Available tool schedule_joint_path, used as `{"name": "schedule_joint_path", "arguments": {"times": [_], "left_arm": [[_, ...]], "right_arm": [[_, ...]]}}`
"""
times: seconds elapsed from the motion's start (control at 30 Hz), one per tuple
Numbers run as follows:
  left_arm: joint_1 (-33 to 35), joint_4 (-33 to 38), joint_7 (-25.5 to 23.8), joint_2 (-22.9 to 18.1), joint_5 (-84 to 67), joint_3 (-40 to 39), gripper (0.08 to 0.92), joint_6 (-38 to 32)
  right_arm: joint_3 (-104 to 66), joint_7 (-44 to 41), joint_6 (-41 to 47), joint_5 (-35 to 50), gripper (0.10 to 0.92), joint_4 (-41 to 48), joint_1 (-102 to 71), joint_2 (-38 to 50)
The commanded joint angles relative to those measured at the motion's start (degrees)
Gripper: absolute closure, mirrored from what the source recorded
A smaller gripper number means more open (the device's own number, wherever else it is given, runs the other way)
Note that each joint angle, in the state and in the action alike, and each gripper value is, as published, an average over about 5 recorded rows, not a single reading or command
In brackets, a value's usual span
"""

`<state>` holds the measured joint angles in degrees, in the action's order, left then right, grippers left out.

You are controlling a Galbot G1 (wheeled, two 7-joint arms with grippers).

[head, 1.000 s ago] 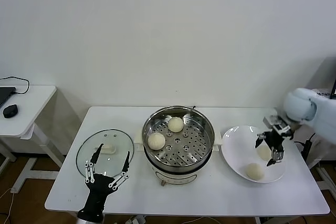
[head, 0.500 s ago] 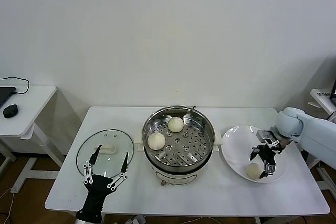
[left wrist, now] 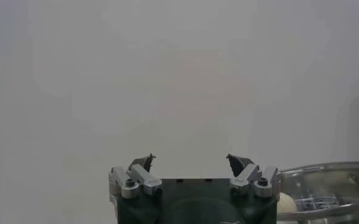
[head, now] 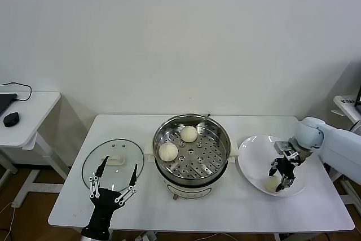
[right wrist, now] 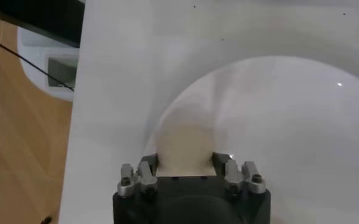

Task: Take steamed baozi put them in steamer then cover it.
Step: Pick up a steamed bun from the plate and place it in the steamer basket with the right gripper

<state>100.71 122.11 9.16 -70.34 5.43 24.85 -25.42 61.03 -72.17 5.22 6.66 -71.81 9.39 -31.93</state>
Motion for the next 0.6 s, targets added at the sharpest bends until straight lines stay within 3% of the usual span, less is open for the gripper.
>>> {"name": "schedule_joint_path", "arguments": {"times": [0.03, 0.33, 0.6], "left_arm": [[-0.1, 0.41, 0.01, 0.23, 0.02, -0.18, 0.177, -0.01], [-0.29, 0.73, 0.02, 0.5, -0.09, -0.43, 0.177, -0.12], [-0.39, 0.85, 0.03, 0.65, -0.21, -0.45, 0.177, -0.1]], "right_arm": [[7.51, -2.58, -4.3, 2.42, 0.397, -4.68, 18.84, -0.74], [18.34, -0.62, -22.34, 4.52, 0.389, -11.01, 41.39, -12.64], [18.67, 4.15, -28.1, 3.96, 0.389, -19.07, 42.93, -21.94]]}}
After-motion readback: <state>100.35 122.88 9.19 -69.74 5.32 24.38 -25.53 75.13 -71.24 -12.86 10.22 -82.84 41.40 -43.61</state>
